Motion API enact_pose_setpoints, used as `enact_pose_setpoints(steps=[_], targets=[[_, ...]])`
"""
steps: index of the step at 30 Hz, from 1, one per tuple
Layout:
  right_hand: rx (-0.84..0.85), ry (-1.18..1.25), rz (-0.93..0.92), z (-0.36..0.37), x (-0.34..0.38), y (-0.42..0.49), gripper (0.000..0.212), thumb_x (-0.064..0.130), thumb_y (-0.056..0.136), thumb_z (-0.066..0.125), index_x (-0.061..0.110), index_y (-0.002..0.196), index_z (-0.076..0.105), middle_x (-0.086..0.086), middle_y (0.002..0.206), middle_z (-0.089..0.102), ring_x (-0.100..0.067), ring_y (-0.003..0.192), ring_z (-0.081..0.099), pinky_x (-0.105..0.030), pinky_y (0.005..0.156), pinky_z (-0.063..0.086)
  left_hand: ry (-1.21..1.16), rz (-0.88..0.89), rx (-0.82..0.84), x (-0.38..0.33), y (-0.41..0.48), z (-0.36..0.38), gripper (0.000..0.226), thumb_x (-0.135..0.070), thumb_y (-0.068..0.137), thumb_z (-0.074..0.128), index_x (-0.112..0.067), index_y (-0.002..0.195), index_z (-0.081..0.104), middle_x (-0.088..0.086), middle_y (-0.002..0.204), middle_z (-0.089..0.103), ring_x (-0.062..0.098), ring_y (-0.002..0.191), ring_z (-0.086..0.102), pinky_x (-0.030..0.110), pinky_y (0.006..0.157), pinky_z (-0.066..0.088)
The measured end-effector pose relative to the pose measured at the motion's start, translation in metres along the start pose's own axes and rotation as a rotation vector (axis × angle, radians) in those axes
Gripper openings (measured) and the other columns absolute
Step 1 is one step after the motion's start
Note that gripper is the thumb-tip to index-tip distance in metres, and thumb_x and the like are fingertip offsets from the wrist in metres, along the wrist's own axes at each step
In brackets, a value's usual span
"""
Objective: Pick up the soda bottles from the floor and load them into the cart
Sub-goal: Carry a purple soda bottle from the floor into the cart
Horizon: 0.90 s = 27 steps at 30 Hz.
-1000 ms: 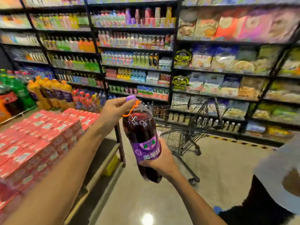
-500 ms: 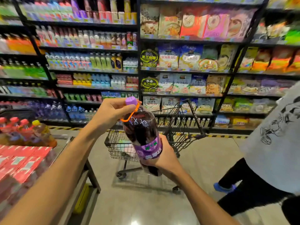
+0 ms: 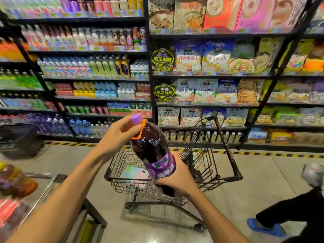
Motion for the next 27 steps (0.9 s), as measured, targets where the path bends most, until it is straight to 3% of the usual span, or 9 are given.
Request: enact_pose_setpoints(steps=[2,4,8,13,17,20,23,25,27], targets=[[0.025,-0.011,0.014,0.002,-0.012,0.032,0.090,0.037,0.055,0.098,0.049,0.126,0.043,0.018,0.121,0.065,0.005,0.108,0.065,-0.021,0.092,0.056,-0.007,0.004,-0.075,0.016,0.025,-0.002,0.029,-0.028,0.094,0.064,-0.024,0.122,0.069,-0.014,0.115,0.075,0.004,0.109,0.069,0.025,0.093,0.053],[0.059,-0.028,0.032,0.004,-0.022,0.063,0.095,0.037,0.054,0.098,0.051,0.128,0.039,0.020,0.122,0.064,0.007,0.109,0.064,-0.022,0.093,0.055,-0.003,0.002,-0.113,0.033,0.050,-0.003,0.020,-0.022,0.094,0.065,-0.026,0.113,0.071,-0.021,0.103,0.076,-0.004,0.098,0.069,0.016,0.085,0.052],[0.099,-0.056,0.074,0.008,-0.045,0.128,0.092,0.032,0.057,0.098,0.051,0.123,0.037,0.022,0.121,0.062,0.016,0.107,0.060,-0.011,0.084,0.050,-0.006,-0.003,-0.139,0.074,0.102,-0.012,0.020,-0.024,0.089,0.071,-0.023,0.109,0.072,-0.022,0.093,0.076,-0.005,0.088,0.068,0.013,0.079,0.050],[0.042,-0.041,0.187,0.021,-0.088,0.189,0.093,0.042,0.057,0.097,0.042,0.131,0.041,0.017,0.121,0.064,0.002,0.110,0.066,-0.029,0.094,0.059,-0.016,-0.097,-0.051,0.144,0.179,-0.015,0.023,-0.012,0.092,0.068,-0.026,0.110,0.069,-0.030,0.096,0.074,-0.012,0.094,0.066,0.008,0.083,0.048],[0.005,-0.007,0.331,0.028,-0.124,0.221,0.090,0.033,0.058,0.099,0.041,0.129,0.043,0.015,0.120,0.067,0.006,0.108,0.066,-0.017,0.091,0.056,0.002,-0.192,0.073,0.209,0.241,0.000,0.019,-0.018,0.097,0.064,-0.022,0.115,0.069,-0.015,0.102,0.073,-0.012,0.092,0.064,0.008,0.084,0.045],[-0.011,0.057,0.458,0.032,-0.161,0.239,0.081,0.018,0.062,0.099,0.036,0.122,0.047,0.013,0.114,0.069,0.011,0.104,0.065,-0.016,0.094,0.055,0.001,-0.272,0.145,0.265,0.279,0.027,0.014,-0.027,0.096,0.066,-0.033,0.108,0.069,-0.022,0.099,0.074,-0.009,0.096,0.064,0.013,0.089,0.048],[-0.030,0.112,0.544,0.035,-0.195,0.255,0.068,0.004,0.071,0.094,0.034,0.113,0.049,0.029,0.102,0.072,0.018,0.097,0.064,-0.010,0.086,0.051,-0.018,-0.411,0.146,0.334,0.303,0.058,0.032,-0.032,0.096,0.068,-0.021,0.127,0.067,-0.009,0.120,0.071,0.006,0.114,0.064,0.026,0.103,0.049],[0.001,0.094,0.585,0.036,-0.225,0.271,0.064,0.006,0.074,0.092,0.036,0.110,0.048,0.040,0.093,0.069,0.023,0.089,0.062,-0.001,0.076,0.044,-0.034,-0.536,0.113,0.381,0.313,0.076,0.044,-0.035,0.098,0.065,-0.017,0.138,0.060,0.000,0.132,0.064,0.015,0.123,0.060,0.032,0.108,0.047],[0.036,0.090,0.650,0.039,-0.265,0.280,0.068,0.015,0.071,0.095,0.036,0.115,0.047,0.027,0.093,0.070,0.025,0.086,0.059,0.003,0.073,0.041,-0.044,-0.637,0.063,0.421,0.317,0.092,0.043,-0.038,0.098,0.064,-0.018,0.136,0.060,0.002,0.132,0.064,0.021,0.124,0.059,0.040,0.109,0.047]])
Point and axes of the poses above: each hand's wrist, its own y-axis towards the middle knuckle, its own z-axis out of the palm, x = y × z, the point moved 4 cm from there along y, towards the middle knuckle
